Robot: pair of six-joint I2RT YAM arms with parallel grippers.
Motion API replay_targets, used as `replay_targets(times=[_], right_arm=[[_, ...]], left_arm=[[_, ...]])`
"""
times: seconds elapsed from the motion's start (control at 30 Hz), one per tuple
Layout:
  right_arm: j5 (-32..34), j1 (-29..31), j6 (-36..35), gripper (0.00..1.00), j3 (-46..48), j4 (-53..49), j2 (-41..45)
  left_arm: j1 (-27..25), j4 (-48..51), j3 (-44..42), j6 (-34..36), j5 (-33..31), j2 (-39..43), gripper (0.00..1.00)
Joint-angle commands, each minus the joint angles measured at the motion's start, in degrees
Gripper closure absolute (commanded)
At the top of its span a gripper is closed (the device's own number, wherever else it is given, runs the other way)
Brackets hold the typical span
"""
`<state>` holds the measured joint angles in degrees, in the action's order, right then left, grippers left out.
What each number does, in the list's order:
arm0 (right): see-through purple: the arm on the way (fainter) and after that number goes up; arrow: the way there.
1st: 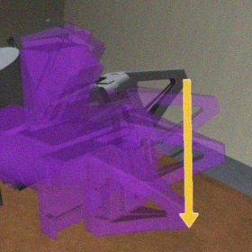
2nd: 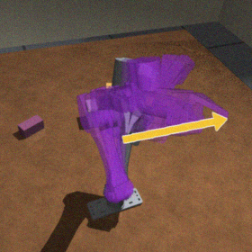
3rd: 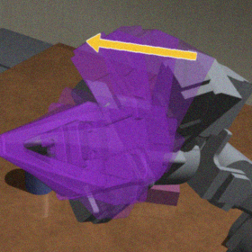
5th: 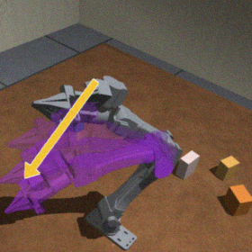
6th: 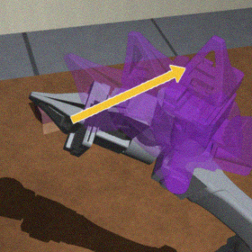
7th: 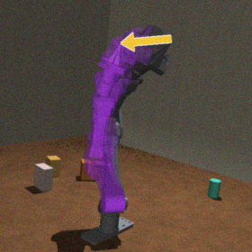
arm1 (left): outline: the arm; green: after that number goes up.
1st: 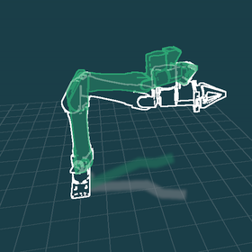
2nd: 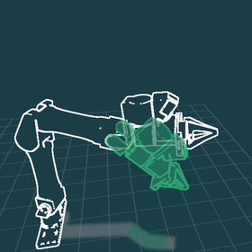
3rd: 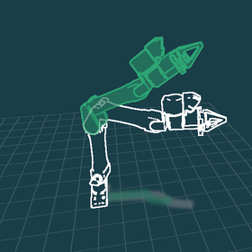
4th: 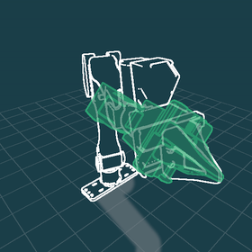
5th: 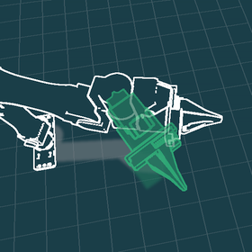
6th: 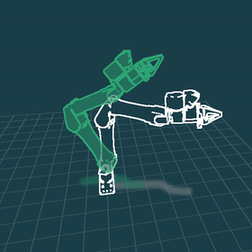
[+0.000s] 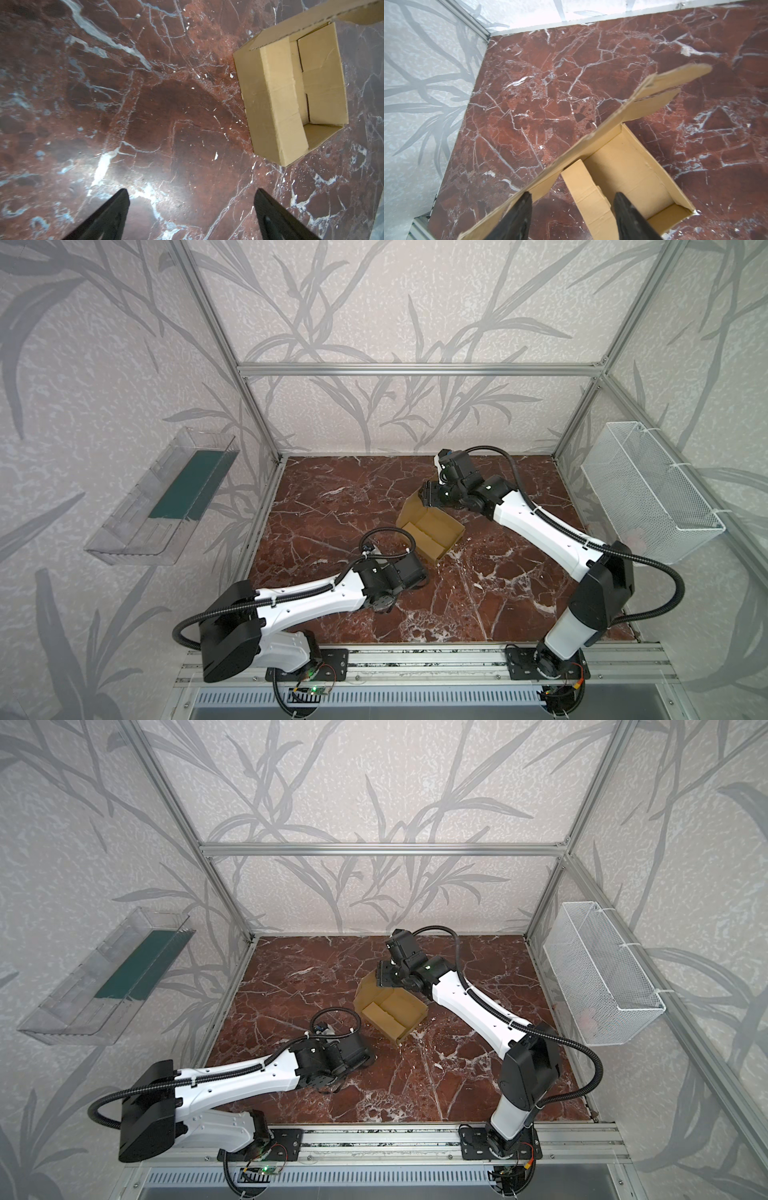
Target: Fold the paper box
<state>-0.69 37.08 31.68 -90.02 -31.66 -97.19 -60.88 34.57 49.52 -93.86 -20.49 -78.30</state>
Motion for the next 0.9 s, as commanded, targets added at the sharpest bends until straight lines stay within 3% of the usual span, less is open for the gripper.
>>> replay_targets(times=[0.0, 0.37, 0.53, 0.87], right_arm=[[-2.7, -1.2, -0.5, 0.37, -1.9, -0.8, -0.3], [-5.2, -2.9, -1.3, 0.37, -2.7, -0.5, -0.3], [-5.8, -3.5, -1.3, 0.37, -2.2, -0.1, -0.1], [-7.8, -5.1, 0.0, 0.37, -0.2, 2.0, 1.1]], left_arm=[[1.9, -6.3, 2.0, -3.4, 0.3, -2.6, 0.07], [8.6, -14.5, 7.1, -1.1, 4.9, -12.4, 0.23], [10.0, -15.7, 9.2, -0.5, 5.9, -15.8, 0.26], [12.8, -16.9, 12.4, 1.1, 7.7, -21.0, 0.41]])
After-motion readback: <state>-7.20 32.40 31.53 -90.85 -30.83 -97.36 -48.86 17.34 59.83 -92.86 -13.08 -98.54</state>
